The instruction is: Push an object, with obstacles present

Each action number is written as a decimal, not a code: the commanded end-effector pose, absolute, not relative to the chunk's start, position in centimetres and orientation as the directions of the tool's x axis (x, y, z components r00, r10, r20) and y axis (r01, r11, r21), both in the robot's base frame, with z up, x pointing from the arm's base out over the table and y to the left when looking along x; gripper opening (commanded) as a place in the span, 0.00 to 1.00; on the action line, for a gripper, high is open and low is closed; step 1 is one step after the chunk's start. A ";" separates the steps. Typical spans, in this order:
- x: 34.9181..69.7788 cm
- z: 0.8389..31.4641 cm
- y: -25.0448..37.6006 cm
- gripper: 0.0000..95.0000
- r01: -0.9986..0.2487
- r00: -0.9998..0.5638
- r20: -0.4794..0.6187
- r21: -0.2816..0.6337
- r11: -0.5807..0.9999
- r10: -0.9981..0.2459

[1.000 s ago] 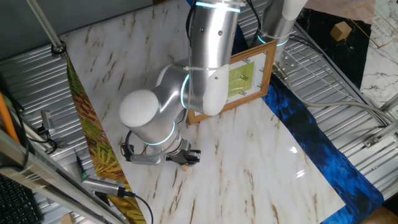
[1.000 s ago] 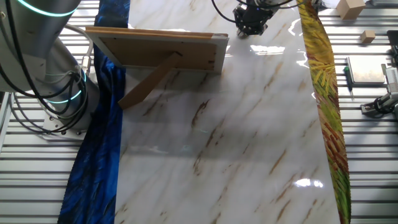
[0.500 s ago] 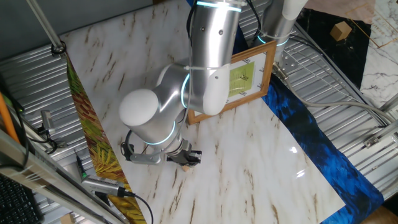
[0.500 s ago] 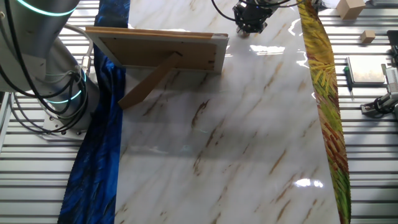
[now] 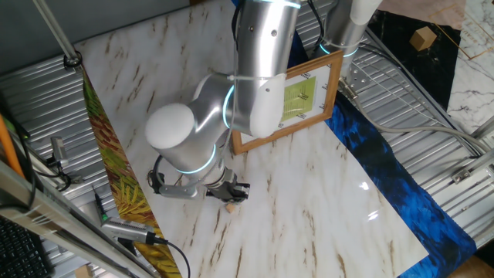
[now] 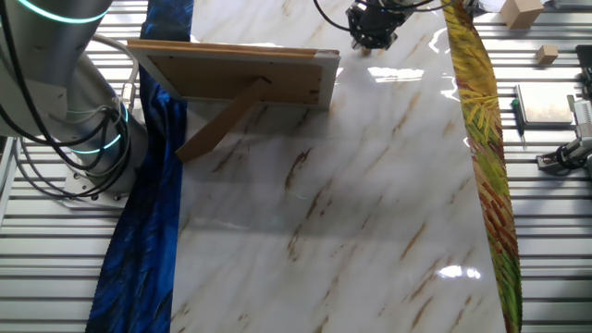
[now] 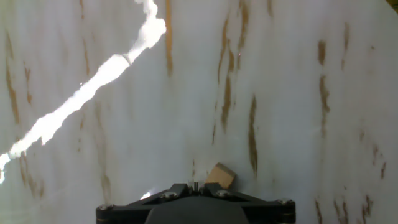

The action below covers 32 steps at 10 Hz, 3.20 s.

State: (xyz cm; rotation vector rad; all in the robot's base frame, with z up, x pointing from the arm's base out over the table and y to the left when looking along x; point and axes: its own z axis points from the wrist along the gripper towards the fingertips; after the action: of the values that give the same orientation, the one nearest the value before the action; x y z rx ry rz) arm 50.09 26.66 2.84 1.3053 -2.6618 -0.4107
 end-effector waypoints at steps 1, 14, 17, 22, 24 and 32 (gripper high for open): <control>50.6 3.2 26.4 0.00 -0.756 -0.604 0.016 0.306 0.579 -0.797; 54.8 2.1 26.2 0.00 -0.751 -0.612 -0.008 0.320 0.577 -0.791; 54.2 1.5 26.6 0.00 -0.750 -0.616 -0.013 0.317 0.581 -0.788; 52.1 0.8 27.6 0.00 -0.731 -0.639 -0.005 0.315 0.606 -0.769; 51.1 1.0 28.0 0.00 -0.726 -0.644 -0.002 0.315 0.611 -0.765; 49.0 2.0 29.2 0.00 -0.709 -0.663 -0.003 0.323 0.626 -0.749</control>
State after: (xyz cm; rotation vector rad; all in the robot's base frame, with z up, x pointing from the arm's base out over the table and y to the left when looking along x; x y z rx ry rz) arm 48.94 29.21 2.07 1.2218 -2.7123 -0.4506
